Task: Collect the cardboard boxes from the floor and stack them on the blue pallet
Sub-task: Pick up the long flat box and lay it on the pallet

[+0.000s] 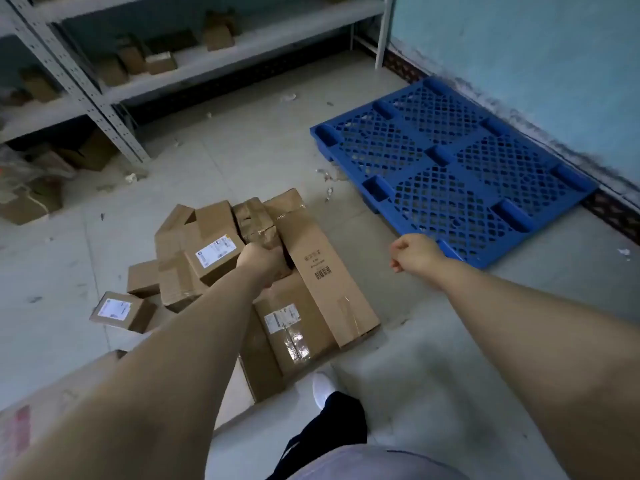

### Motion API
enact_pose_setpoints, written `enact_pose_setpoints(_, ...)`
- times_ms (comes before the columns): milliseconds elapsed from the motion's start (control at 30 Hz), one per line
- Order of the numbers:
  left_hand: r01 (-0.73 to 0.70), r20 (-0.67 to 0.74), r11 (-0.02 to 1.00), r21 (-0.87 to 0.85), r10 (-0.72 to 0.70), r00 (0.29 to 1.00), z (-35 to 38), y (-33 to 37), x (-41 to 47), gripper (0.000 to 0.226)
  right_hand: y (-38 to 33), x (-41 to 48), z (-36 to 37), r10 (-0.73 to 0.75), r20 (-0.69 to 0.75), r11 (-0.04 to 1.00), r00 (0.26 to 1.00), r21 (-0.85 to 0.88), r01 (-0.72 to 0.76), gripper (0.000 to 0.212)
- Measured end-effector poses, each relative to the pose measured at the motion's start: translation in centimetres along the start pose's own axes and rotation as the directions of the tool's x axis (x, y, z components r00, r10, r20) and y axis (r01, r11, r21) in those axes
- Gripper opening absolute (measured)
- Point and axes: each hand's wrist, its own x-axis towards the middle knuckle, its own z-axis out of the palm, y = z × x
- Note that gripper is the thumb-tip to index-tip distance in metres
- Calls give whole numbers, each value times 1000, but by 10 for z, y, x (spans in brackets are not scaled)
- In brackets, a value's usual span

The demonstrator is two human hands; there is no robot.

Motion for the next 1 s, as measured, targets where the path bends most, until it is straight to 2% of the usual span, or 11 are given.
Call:
enact_pose_setpoints(233,139,14,990,-16,-139,990,1,3,64,32,-34,69,16,36,17,998,999,-54,-35,18)
enact_pose_setpoints(367,196,14,979,-54,-195,981,5,-6,87,16,-35,103,35,64,63,987,996,-152,-54,24)
enact_pose_setpoints(433,220,-3,973,-66,-221,975,5,-15,95,16,-36,120,45,78,100,982,992,-180,-59,28)
enact_pose_setpoints(633,327,-83,940,-101,-335,938,12,-39,122,26,-45,173,70,47,219,956,975,-294,20,21)
enact_pose_setpoints(700,358,-91,927,-112,-369,925,24,-42,131,27,-46,193,71,40,266,941,963,-333,53,18)
enact_pose_setpoints(867,447,-135,891,-81,-454,880,75,-37,146,20,-28,257,67,68,348,936,935,-347,61,27)
enact_pose_setpoints(1000,557,-117,827,-75,-562,819,128,-34,170,26,-2,314,56,97,387,909,917,-409,77,29)
